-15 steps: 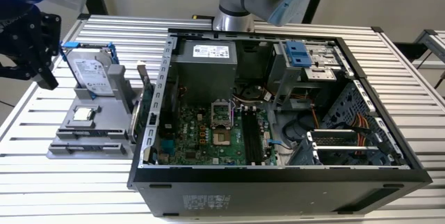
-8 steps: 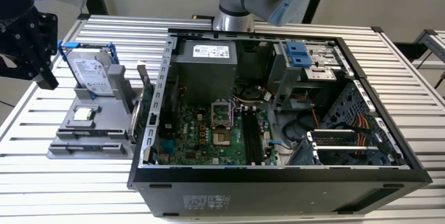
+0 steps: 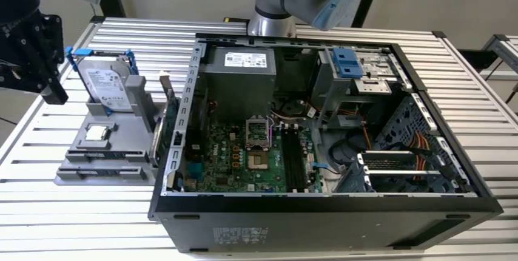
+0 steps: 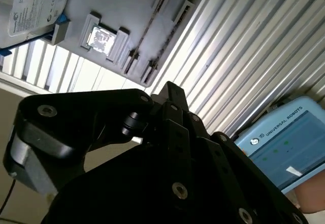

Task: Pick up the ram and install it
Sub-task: 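Pick up the ram and move it above insertion slot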

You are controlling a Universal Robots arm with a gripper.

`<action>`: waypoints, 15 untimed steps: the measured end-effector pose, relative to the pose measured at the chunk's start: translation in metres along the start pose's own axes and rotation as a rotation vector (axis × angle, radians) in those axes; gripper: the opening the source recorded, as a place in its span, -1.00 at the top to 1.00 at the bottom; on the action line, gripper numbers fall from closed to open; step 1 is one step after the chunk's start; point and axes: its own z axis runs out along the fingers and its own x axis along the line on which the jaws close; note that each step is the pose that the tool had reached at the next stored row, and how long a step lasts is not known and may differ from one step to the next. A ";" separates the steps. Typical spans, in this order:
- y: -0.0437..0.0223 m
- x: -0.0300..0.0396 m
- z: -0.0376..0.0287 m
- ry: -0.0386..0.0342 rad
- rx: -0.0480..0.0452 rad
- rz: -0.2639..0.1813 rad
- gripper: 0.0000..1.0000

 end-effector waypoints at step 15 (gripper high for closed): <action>0.0000 0.0000 0.0000 0.0014 0.0019 -0.110 1.00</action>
